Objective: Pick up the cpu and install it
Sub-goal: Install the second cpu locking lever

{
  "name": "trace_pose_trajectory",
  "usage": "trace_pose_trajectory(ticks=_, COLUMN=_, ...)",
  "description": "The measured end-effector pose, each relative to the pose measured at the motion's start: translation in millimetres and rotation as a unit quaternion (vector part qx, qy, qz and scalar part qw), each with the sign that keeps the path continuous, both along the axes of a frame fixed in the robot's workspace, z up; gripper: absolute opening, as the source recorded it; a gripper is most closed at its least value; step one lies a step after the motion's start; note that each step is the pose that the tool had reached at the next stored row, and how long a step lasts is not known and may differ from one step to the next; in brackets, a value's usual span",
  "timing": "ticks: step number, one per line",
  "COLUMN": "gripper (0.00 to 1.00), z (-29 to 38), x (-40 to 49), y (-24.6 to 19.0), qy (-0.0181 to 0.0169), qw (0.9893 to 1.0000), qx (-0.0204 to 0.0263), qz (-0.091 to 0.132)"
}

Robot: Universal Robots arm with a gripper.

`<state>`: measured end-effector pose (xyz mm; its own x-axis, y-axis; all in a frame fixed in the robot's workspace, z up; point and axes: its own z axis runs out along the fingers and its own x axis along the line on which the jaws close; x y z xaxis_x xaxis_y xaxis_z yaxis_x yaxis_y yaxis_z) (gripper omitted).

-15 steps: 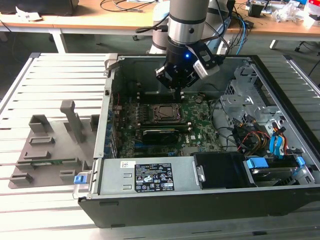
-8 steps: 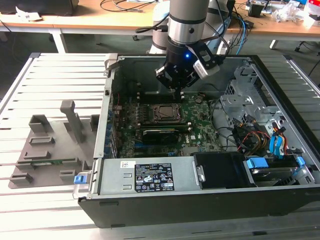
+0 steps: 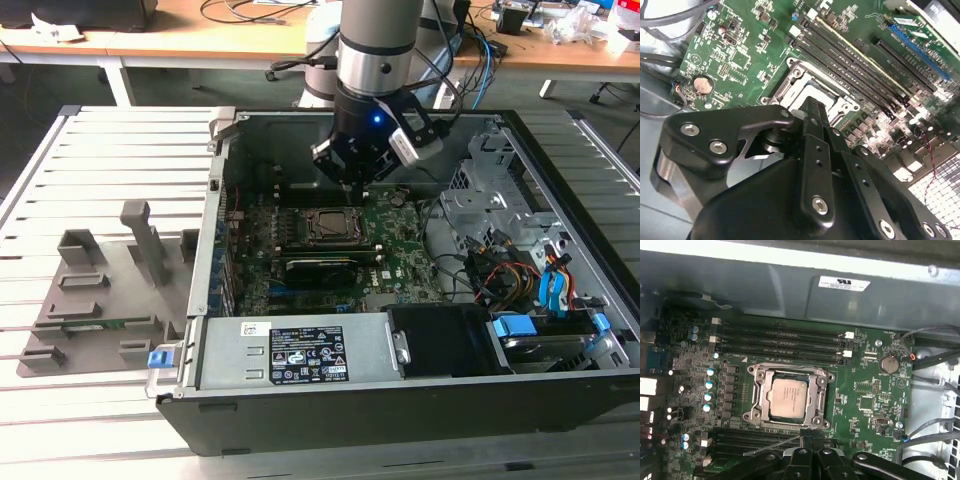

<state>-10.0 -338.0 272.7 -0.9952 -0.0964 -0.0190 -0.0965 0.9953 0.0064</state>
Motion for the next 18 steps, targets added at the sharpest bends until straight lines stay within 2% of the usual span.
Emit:
trace_pose_trajectory(ticks=2, gripper=0.11, z=-0.4, x=0.0, y=-14.2, qy=0.0000, qw=1.0000, qx=0.0000, qz=0.000)
trace_pose_trajectory(ticks=3, gripper=0.11, z=-0.5, x=-0.2, y=-18.4, qy=0.0000, qw=1.0000, qx=0.0001, qz=0.000)
trace_pose_trajectory(ticks=4, gripper=0.11, z=-1.1, x=-1.4, y=-26.6, qy=0.0000, qw=1.0000, qx=0.0036, qz=0.000)
trace_pose_trajectory(ticks=5, gripper=0.11, z=-1.6, x=-2.5, y=-30.9, qy=0.0000, qw=0.9999, qx=0.0117, qz=0.000)
trace_pose_trajectory(ticks=6, gripper=0.11, z=-1.7, x=-3.6, y=-34.2, qy=0.0000, qw=0.9997, qx=0.0252, qz=0.000)
trace_pose_trajectory(ticks=8, gripper=0.11, z=-1.8, x=-5.0, y=-38.2, qy=0.0000, qw=0.9992, qx=0.0410, qz=0.000)
trace_pose_trajectory(ticks=9, gripper=0.11, z=-1.9, x=-6.0, y=-41.7, qy=0.0000, qw=0.9985, qx=0.0544, qz=0.000)
trace_pose_trajectory(ticks=10, gripper=0.11, z=-2.1, x=-7.1, y=-46.3, qy=0.0000, qw=0.9970, qx=0.0779, qz=0.000)
trace_pose_trajectory(ticks=11, gripper=0.11, z=-2.1, x=-7.6, y=-49.5, qy=0.0000, qw=0.9953, qx=0.0971, qz=0.000)
trace_pose_trajectory(ticks=12, gripper=0.11, z=-2.2, x=-8.1, y=-52.5, qy=0.0000, qw=0.9934, qx=0.1145, qz=0.000)
trace_pose_trajectory(ticks=14, gripper=0.11, z=-2.3, x=-8.5, y=-56.1, qy=0.0000, qw=0.9906, qx=0.1371, qz=0.000)
trace_pose_trajectory(ticks=15, gripper=0.11, z=-2.3, x=-8.6, y=-57.4, qy=0.0000, qw=0.9897, qx=0.1434, qz=0.000)
trace_pose_trajectory(ticks=17, gripper=0.11, z=-3.1, x=-9.5, y=-62.5, qy=0.0000, qw=0.9873, qx=0.1586, qz=0.000)
trace_pose_trajectory(ticks=18, gripper=0.11, z=-4.4, x=-12.0, y=-64.5, qy=0.0000, qw=0.9875, qx=0.1574, qz=0.000)
